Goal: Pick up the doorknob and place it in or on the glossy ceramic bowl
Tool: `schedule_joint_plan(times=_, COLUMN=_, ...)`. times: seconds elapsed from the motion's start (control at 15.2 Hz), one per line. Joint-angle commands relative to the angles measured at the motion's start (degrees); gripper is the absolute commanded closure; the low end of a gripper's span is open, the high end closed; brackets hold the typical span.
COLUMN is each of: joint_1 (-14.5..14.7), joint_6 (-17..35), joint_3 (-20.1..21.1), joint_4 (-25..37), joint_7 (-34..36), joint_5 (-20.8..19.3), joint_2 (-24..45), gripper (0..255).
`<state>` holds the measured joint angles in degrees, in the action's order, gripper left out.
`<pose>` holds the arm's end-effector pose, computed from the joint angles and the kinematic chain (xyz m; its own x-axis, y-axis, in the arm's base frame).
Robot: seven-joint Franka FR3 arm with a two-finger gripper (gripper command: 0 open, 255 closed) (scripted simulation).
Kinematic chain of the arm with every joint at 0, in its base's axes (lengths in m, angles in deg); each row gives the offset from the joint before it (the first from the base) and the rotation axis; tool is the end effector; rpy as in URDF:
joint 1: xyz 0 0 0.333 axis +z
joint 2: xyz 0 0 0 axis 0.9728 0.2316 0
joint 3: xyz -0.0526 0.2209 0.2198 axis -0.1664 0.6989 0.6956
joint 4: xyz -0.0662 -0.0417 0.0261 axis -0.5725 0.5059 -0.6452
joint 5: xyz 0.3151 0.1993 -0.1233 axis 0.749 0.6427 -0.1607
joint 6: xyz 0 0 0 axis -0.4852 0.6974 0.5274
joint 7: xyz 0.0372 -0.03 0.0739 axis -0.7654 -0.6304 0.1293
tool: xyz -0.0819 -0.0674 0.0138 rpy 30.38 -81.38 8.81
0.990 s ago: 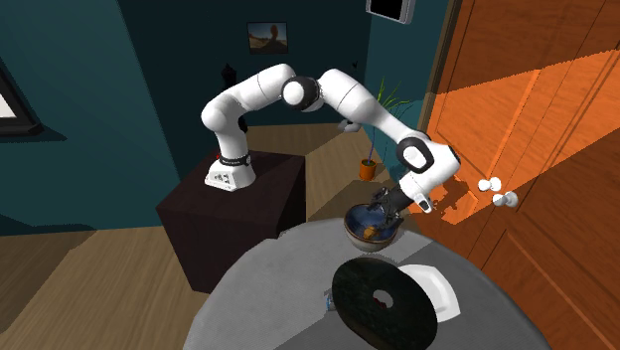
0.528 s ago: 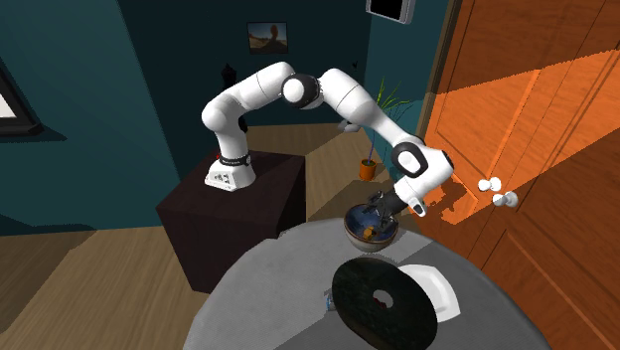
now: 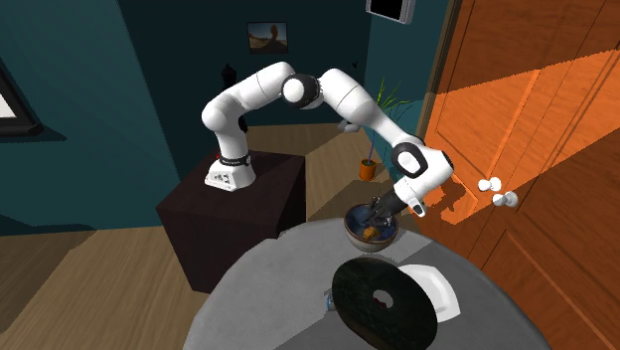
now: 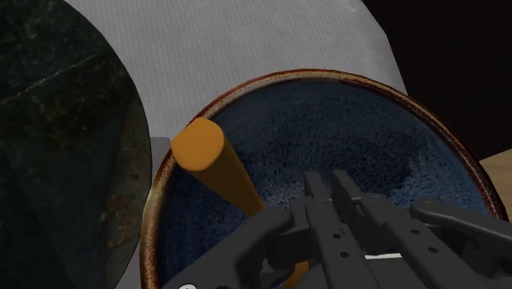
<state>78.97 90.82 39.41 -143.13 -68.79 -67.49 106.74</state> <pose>0.6667 -0.1787 0.1538 0.7255 0.3501 -0.5925 0.3361 -0.9315 -0.1389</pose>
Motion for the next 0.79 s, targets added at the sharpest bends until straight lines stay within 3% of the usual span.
schedule_joint_plan(times=0.0, joint_1=0.0, joint_6=0.0, joint_3=0.0, joint_4=0.0, joint_7=0.0, joint_5=0.0, joint_2=0.0, gripper=255)
schedule_joint_plan(times=0.33, joint_1=0.0, joint_6=0.0, joint_3=0.0, joint_4=0.0, joint_7=0.0, joint_5=0.0, joint_2=0.0, gripper=255)
schedule_joint_plan(times=0.4, joint_1=0.0, joint_6=0.0, joint_3=0.0, joint_4=0.0, joint_7=0.0, joint_5=0.0, joint_2=0.0, gripper=0)
schedule_joint_plan(times=0.73, joint_1=-10.1, joint_6=4.4, joint_3=2.3, joint_4=-2.3, joint_7=-8.3, joint_5=8.7, joint_2=-6.4, gripper=0)
